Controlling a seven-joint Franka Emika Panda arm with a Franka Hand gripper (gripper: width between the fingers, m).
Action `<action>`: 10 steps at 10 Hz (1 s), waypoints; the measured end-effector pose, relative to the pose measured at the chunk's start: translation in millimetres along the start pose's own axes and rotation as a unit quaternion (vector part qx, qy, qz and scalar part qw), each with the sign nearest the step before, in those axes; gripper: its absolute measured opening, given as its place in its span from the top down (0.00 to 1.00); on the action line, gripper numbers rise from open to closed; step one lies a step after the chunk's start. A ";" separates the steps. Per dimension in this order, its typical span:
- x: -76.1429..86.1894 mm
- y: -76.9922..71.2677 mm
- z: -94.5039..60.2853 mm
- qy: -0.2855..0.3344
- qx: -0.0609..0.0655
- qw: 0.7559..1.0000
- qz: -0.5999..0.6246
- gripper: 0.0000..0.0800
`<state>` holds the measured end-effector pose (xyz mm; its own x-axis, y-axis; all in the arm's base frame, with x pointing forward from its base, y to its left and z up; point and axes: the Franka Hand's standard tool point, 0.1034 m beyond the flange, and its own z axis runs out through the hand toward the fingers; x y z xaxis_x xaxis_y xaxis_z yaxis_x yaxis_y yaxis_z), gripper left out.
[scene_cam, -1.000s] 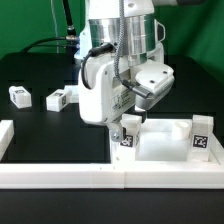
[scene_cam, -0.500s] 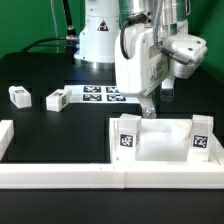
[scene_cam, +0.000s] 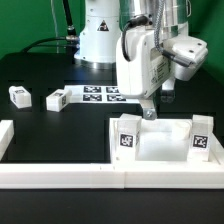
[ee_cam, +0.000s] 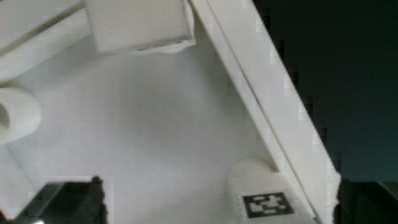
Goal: Assemble square table
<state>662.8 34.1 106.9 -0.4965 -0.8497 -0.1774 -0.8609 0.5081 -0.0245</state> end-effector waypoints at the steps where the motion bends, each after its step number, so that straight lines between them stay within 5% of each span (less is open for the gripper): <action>1: -3.9 14.3 1.2 0.001 -0.012 1.000 -0.019 0.19; 3: -3.1 47.9 6.9 0.008 -0.034 0.999 -0.041 0.19; 5: -4.1 60.7 10.5 0.015 -0.084 0.995 -0.052 0.19; 9: -4.4 60.3 13.1 0.015 -0.081 0.995 -0.061 0.19; 10: 3.7 73.1 17.5 0.018 -0.085 0.993 -0.085 0.19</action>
Offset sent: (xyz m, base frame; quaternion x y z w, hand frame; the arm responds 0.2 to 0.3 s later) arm -0.0378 0.0157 -0.0047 -0.1069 0.0281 -0.0741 0.9911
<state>599.9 70.6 87.3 -0.3438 -0.9271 -0.1495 -0.9372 0.3288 0.1163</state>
